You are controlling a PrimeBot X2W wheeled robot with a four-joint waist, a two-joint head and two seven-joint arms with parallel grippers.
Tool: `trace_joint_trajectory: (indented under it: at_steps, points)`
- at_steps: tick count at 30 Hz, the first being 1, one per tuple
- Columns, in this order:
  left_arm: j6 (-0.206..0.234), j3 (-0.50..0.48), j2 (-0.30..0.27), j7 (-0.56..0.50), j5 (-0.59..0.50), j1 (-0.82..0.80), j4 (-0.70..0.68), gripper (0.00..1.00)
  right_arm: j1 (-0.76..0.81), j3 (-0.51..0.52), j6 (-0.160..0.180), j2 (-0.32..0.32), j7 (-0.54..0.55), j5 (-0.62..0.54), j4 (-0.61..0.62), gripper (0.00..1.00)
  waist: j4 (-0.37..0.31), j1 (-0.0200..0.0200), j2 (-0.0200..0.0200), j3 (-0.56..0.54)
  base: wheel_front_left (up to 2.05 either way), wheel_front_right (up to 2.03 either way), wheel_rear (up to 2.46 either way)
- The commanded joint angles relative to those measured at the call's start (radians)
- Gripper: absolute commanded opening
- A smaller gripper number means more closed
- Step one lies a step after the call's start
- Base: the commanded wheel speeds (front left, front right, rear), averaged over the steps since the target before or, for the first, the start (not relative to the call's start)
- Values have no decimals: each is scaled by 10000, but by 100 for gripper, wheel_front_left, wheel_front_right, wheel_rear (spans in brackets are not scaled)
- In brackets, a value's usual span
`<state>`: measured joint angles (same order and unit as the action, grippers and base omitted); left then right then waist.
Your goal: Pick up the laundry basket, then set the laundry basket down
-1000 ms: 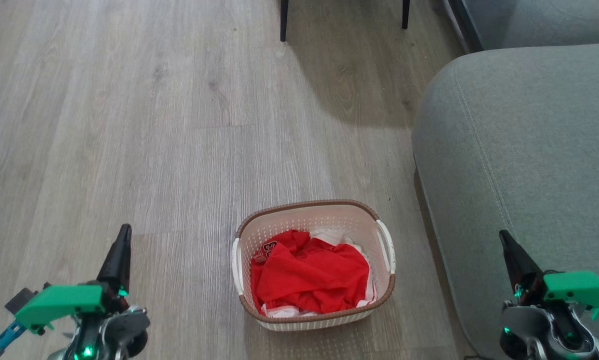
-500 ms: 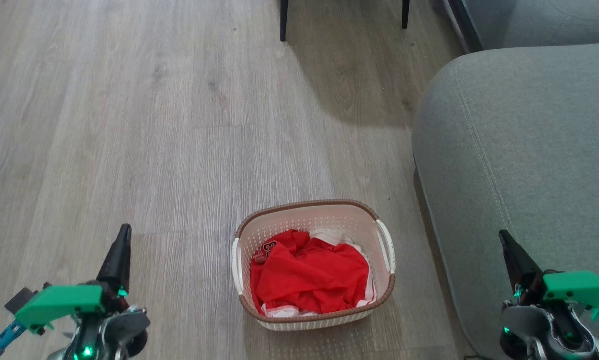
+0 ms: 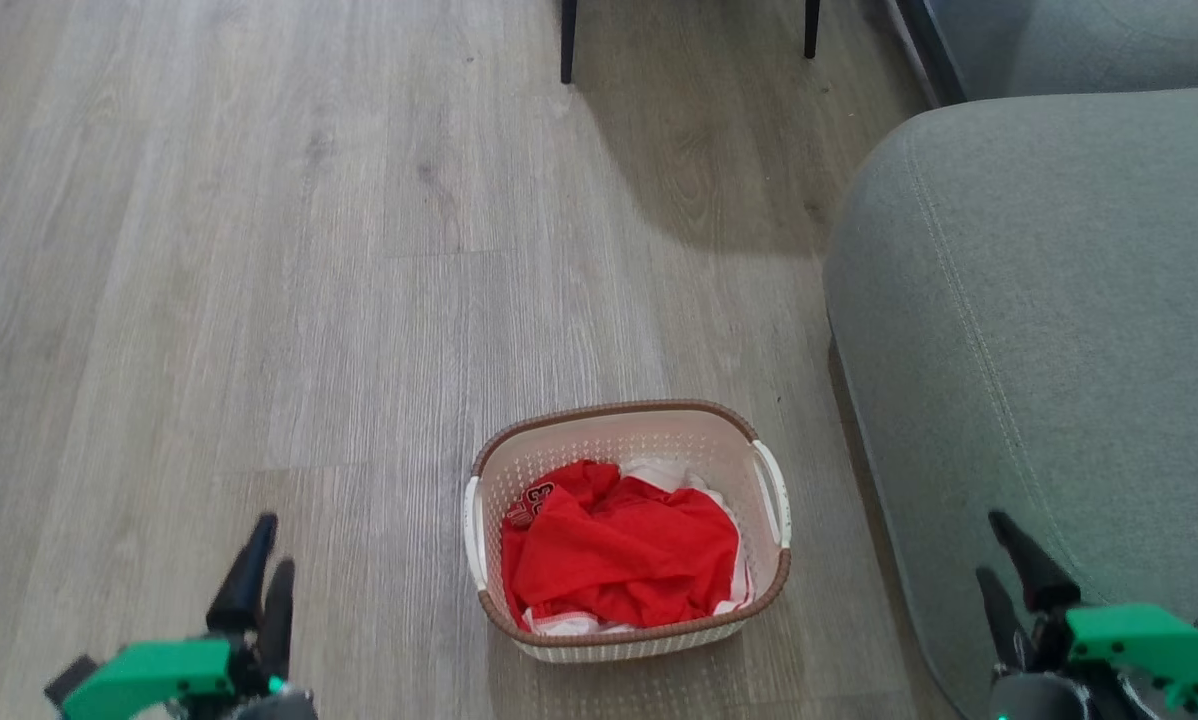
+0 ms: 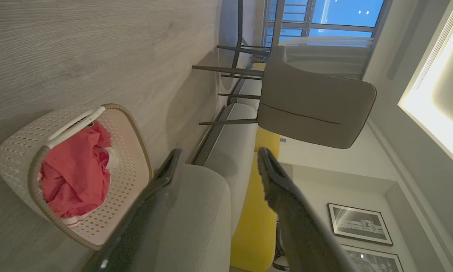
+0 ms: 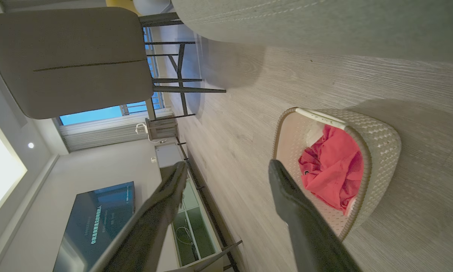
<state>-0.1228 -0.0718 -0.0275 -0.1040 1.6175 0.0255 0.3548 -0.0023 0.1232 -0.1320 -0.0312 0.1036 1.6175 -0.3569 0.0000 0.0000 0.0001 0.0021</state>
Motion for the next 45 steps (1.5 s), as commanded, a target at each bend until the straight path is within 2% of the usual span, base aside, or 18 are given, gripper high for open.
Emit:
trace_joint_trajectory:
  at_steps: [1,13,27,45]
  points:
    - [-3,45,-79,84,-40,-386,-334,100,-304,-71,0,-33,-82,-21,319,100,1,0,-1,-6,0,0,0]
    - [55,233,-93,435,-592,-324,-680,100,-293,-274,2,-48,-432,-771,570,100,23,0,-1,-80,0,0,0]
    - [307,437,-109,816,-2313,-332,-1345,100,-319,-566,3,-65,-813,-2786,1162,100,44,0,-1,-128,0,0,0]
    - [660,942,-152,1342,-5854,-216,-1902,100,-207,-1099,5,-88,-1340,-5651,1876,100,125,0,-1,-162,0,0,0]
